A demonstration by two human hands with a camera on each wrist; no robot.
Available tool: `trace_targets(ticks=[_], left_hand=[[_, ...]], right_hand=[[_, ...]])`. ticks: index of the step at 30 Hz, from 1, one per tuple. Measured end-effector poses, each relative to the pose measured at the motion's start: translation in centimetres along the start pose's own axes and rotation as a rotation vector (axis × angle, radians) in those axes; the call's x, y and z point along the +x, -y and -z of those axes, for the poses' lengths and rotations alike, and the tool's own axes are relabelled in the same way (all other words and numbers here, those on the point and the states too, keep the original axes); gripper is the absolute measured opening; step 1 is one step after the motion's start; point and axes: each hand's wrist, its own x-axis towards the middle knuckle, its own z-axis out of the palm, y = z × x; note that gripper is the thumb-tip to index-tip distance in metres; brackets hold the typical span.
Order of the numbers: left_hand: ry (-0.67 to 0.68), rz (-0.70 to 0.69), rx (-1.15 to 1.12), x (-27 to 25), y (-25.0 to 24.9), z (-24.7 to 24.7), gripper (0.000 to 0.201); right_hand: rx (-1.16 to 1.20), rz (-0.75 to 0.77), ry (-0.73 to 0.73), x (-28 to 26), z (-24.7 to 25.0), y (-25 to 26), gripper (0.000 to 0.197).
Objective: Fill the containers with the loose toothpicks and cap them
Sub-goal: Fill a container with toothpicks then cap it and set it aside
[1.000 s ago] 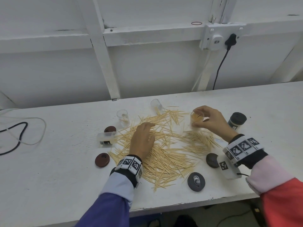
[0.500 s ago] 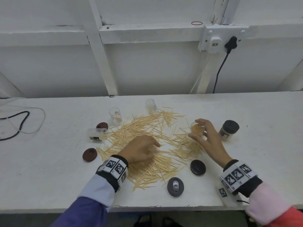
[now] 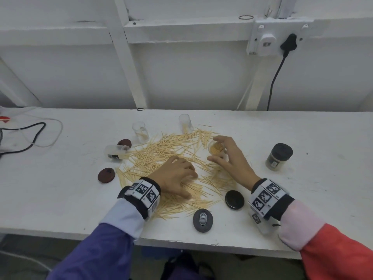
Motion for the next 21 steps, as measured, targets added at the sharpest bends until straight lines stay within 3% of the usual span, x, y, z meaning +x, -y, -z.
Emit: trace_targets(ticks=[9, 16, 21], left_hand=[[-0.205, -0.059, 0.038, 0.3, 0.0, -1.4, 0.036], [-0.22, -0.133, 0.04, 0.2, 0.8, -2.2, 0.06], [-0.352, -0.212, 0.12, 0.5, 0.8, -2.6, 0.044]], right_hand=[[0.009, 0.03, 0.014, 0.6, -1.5, 0.2, 0.057], [-0.063, 0.094, 0.076, 0.4, -2.5, 0.5, 0.058], [-0.038, 0.059, 0.053, 0.4, -2.2, 0.9, 0.059]])
